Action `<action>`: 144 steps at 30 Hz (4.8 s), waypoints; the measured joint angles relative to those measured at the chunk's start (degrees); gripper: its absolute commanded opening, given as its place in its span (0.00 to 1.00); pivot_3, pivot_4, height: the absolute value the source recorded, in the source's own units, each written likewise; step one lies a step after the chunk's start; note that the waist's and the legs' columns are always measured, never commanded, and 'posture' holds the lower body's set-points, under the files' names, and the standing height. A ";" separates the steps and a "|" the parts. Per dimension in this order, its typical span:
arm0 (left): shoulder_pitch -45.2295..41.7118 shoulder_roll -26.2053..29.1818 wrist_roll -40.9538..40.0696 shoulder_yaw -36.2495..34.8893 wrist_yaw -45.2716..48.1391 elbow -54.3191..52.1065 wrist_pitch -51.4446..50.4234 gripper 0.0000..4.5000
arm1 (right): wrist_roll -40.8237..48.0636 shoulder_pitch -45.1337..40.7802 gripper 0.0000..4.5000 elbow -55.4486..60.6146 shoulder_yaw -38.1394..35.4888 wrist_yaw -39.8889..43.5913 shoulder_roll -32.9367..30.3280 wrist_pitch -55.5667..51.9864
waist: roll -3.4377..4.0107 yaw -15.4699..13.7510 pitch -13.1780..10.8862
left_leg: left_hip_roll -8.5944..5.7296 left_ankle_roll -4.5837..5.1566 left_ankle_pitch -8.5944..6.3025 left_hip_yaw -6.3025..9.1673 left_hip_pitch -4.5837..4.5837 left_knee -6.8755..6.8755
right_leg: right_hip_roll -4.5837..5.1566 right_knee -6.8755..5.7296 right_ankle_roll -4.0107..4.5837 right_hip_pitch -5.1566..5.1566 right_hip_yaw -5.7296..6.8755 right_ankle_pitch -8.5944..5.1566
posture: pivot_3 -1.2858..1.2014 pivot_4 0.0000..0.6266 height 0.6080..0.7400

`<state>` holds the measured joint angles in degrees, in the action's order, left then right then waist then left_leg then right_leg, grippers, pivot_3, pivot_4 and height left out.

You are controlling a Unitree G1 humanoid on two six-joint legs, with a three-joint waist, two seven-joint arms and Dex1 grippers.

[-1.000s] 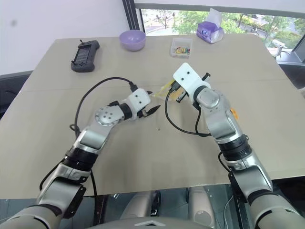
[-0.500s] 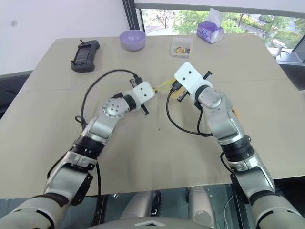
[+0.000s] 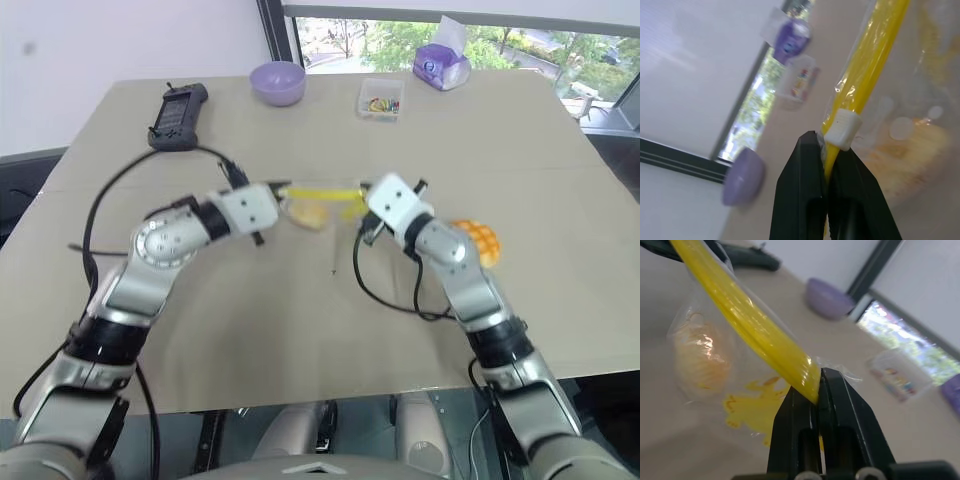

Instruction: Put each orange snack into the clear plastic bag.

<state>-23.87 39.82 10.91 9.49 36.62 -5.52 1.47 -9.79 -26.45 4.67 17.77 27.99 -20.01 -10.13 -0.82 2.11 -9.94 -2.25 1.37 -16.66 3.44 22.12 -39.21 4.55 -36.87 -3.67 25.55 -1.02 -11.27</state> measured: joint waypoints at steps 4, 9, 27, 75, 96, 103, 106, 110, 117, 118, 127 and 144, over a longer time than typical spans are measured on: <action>1.32 0.45 -3.88 -0.44 4.39 -4.47 -6.93 0.00 | -0.92 3.31 0.07 1.35 2.02 2.29 -1.58 -0.01 | 0.00 -0.04 0.00 | -0.01 0.15 -0.08 0.00 -0.17 -0.03 | -0.06 -0.12 0.00 -0.13 -0.02 0.00 | 0.52 0.24 1.00; 0.21 1.01 -6.12 -1.14 7.21 -5.17 -13.04 0.00 | -0.92 4.30 0.38 3.67 -0.29 3.03 -4.42 -2.77 | -0.01 0.08 0.00 | 0.04 0.14 -0.08 0.03 -0.26 -0.03 | -0.14 -0.17 0.02 -0.18 -0.01 0.00 | 0.52 0.24 1.00; -6.43 -2.17 -8.27 0.04 10.98 0.82 -16.45 0.00 | 17.78 9.21 0.01 32.09 -10.27 4.46 -2.01 -31.62 | -0.02 -0.20 0.01 | 0.06 0.15 -0.08 0.04 -0.21 -0.09 | -0.14 -0.10 0.01 -0.20 -0.01 0.00 | 0.52 0.24 1.00; -7.53 -4.22 -7.67 2.57 12.13 1.26 -14.60 0.00 | 2.96 -4.30 0.51 15.66 0.40 -1.76 3.81 -26.11 | -0.03 0.03 0.02 | 0.05 -0.04 0.02 0.02 -0.16 -0.06 | -0.13 -0.10 0.02 -0.12 -0.04 0.00 | 0.52 0.24 1.00; -7.53 -5.98 -6.19 3.63 10.95 1.92 -11.02 0.00 | -6.88 -2.50 0.51 11.34 5.90 2.72 -9.59 -21.30 | -0.07 -0.71 0.04 | -0.01 -0.03 0.02 0.03 -0.12 -0.05 | -0.09 0.04 0.01 -0.15 0.03 0.00 | 0.52 0.24 1.00; -8.11 -6.44 -5.12 3.83 9.61 3.63 -11.04 0.00 | -10.93 -2.91 0.51 7.75 6.25 2.25 -12.37 -16.87 | -0.08 -0.63 0.03 | 0.00 -0.01 0.01 -0.06 -0.14 -0.05 | -0.10 -0.01 0.01 -0.11 -0.04 0.00 | 0.52 0.24 1.00; -8.18 -6.83 -4.85 4.21 9.34 3.96 -11.33 0.00 | -12.19 -2.59 0.51 7.55 5.60 1.69 -13.49 -14.36 | -0.08 -0.93 0.03 | 0.02 -0.01 0.01 -0.05 -0.11 -0.05 | -0.11 0.01 0.01 -0.11 -0.02 0.00 | 0.52 0.24 1.00; -8.86 -7.03 -4.71 4.16 8.62 4.34 -12.77 0.00 | -5.62 0.76 0.51 11.14 -0.60 3.18 -9.97 -15.87 | -0.08 -1.13 0.03 | 0.01 -0.01 0.01 -0.06 -0.07 -0.05 | -0.09 0.04 0.01 -0.10 -0.05 0.00 | 0.52 0.24 1.00; -9.87 -7.75 -4.36 4.15 7.84 5.18 -15.22 0.00 | 0.54 4.02 0.51 19.33 -6.69 5.75 -10.12 -18.37 | -0.08 -1.36 0.03 | 0.00 0.00 0.00 -0.04 -0.09 -0.06 | -0.09 0.02 0.01 -0.12 -0.02 0.00 | 0.52 0.24 1.00; -10.01 -7.91 -4.37 4.17 7.83 5.29 -15.35 0.00 | 1.16 4.60 0.51 19.67 -7.04 6.04 -10.23 -18.56 | -0.08 -1.34 0.03 | 0.00 0.00 0.00 -0.04 -0.09 -0.06 | -0.09 0.03 0.01 -0.12 -0.02 0.00 | 0.52 0.24 1.00; -11.46 -10.71 -5.44 4.07 7.32 5.77 -16.32 0.00 | 4.36 3.13 0.51 20.22 -7.84 5.16 -6.40 -21.10 | -0.08 -0.90 0.03 | 0.05 -0.01 0.01 -0.07 -0.15 -0.07 | -0.14 -0.07 0.01 -0.12 -0.06 0.00 | 0.52 0.24 1.00; -13.30 -13.21 -3.20 4.60 5.45 5.41 -20.39 0.00 | 3.87 1.40 0.51 22.09 -7.11 3.73 -6.71 -20.97 | -0.08 -1.23 0.03 | -0.01 -0.01 0.01 -0.03 -0.11 -0.09 | -0.09 -0.04 0.01 -0.12 -0.02 0.00 | 0.52 0.24 1.00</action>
<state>-37.17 26.61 7.72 14.09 42.07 -0.11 -18.92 -5.92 -25.04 26.76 10.67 31.72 -26.73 -31.10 -0.90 0.88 -9.91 -2.26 1.36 -16.65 3.40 22.01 -39.30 4.46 -36.91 -3.66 25.44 -1.04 -11.27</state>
